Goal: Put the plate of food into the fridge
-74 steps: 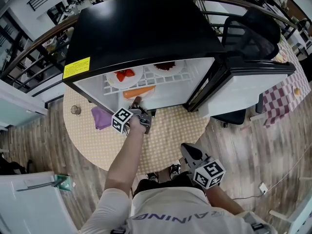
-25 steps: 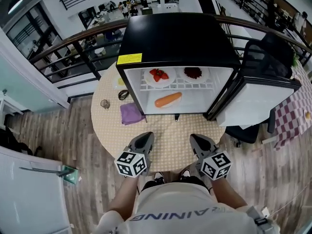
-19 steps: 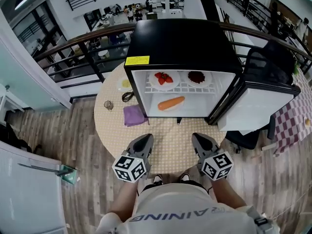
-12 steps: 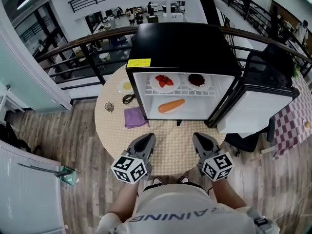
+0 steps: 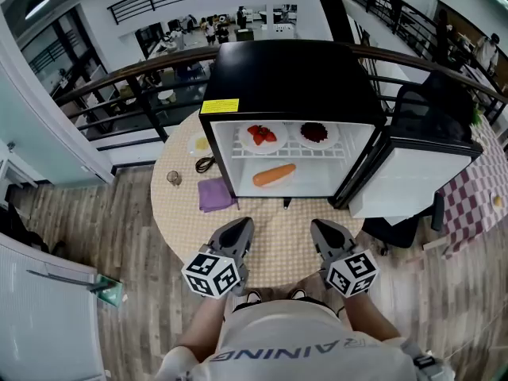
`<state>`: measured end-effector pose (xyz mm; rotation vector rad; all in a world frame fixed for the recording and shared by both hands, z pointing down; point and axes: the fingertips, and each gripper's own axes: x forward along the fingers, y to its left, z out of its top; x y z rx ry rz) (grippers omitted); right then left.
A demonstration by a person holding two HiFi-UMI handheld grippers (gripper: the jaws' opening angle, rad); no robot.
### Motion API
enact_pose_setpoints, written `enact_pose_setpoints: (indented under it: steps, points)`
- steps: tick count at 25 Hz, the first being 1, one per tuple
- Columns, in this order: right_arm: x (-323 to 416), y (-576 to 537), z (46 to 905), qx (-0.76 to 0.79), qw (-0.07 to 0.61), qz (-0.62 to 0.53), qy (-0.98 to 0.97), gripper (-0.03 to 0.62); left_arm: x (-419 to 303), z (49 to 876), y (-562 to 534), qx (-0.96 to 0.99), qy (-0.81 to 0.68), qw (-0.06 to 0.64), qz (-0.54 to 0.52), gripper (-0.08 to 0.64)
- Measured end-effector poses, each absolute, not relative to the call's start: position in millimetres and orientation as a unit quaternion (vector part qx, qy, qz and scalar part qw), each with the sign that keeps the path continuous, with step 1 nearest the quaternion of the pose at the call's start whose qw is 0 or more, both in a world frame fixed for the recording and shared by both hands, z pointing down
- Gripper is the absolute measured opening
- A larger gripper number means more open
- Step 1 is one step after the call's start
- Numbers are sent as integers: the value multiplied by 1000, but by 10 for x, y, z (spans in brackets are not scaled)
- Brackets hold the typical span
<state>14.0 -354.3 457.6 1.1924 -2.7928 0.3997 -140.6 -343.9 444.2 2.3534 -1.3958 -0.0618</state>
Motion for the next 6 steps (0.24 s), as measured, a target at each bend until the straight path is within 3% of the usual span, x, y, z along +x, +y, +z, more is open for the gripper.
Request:
enact_pose_setpoints:
  steps: [6]
  points:
    - [180,-3514,4580,391,42,130,-910,20,-1348,4446,-3408,844,-495,205,-22,9]
